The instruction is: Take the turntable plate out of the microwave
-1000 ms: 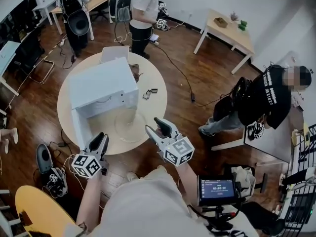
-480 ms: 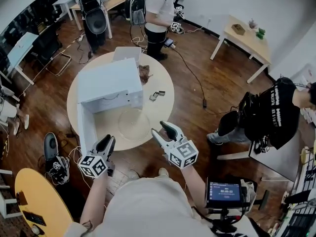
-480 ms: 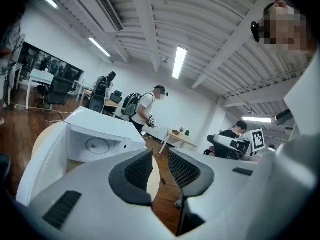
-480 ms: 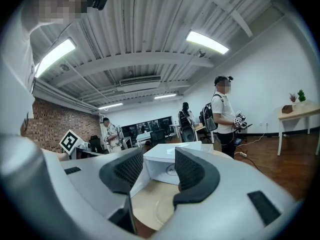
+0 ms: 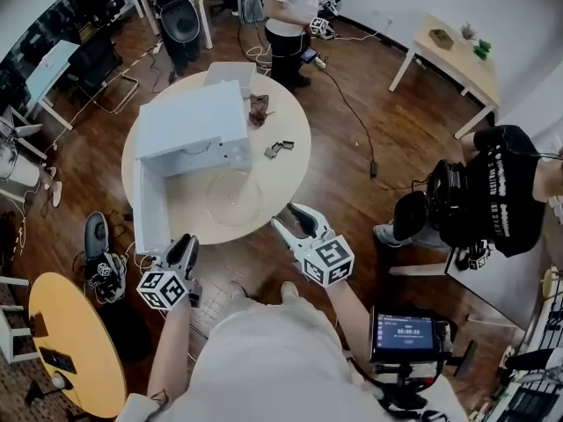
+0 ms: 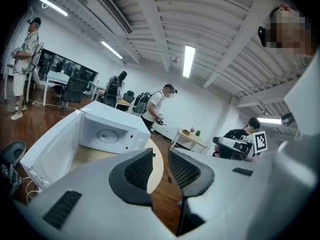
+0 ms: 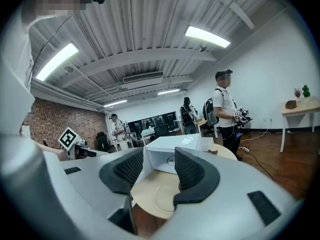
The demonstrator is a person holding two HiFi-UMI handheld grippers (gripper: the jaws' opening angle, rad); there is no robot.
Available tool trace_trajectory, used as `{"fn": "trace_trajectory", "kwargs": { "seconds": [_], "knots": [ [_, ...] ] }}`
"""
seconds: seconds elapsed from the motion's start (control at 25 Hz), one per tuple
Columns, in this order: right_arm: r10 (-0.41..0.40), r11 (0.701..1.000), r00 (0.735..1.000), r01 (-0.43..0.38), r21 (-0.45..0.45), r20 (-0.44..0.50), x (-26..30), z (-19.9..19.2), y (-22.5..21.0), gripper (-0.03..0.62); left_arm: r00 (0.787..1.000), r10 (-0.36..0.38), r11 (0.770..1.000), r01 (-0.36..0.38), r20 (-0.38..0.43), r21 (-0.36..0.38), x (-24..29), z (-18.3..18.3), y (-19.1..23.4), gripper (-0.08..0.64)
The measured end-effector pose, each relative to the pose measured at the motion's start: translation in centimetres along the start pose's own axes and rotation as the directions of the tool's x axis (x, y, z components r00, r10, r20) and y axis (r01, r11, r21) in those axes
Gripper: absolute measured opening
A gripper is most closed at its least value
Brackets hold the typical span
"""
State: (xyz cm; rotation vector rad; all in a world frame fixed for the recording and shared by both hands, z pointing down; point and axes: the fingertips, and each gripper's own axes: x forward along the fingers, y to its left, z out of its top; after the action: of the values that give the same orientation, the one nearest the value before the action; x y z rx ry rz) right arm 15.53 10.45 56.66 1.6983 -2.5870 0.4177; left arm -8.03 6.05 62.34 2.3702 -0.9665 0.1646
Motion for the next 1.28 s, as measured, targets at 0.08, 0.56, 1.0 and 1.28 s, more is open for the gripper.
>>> {"fn": "trace_trajectory", "kwargs": {
  "seconds": [0.08, 0.56, 1.0, 1.28],
  "knots": [
    [0.014, 1.0, 1.0, -0.014, 0.003, -0.01, -0.8, -0.7, -0.5, 0.196, 1.0, 0.025, 1.0, -0.025, 0.002, -0.011, -0.3, -1.1, -0.5, 0.104],
    [0.066, 0.997, 0.99, -0.063, 0.036, -0.123, -5.5, -7.3, -2.8, 0.196, 0.988, 0.153, 0.984, -0.155, -0.025, -0.089, -2.4, -9.1, -3.3, 0.104],
    [0.094, 0.991, 0.982, -0.077, 0.106, -0.165, -6.0, -10.4, -2.8, 0.196, 0.982, 0.181, 0.971, -0.187, -0.052, -0.147, -3.0, -12.5, -3.3, 0.103],
    [0.094, 0.991, 0.981, -0.076, 0.107, -0.17, -6.1, -10.6, -1.8, 0.196, 0.989, 0.139, 0.981, -0.144, -0.048, -0.126, -2.7, -11.7, -4.0, 0.101]
  ]
}}
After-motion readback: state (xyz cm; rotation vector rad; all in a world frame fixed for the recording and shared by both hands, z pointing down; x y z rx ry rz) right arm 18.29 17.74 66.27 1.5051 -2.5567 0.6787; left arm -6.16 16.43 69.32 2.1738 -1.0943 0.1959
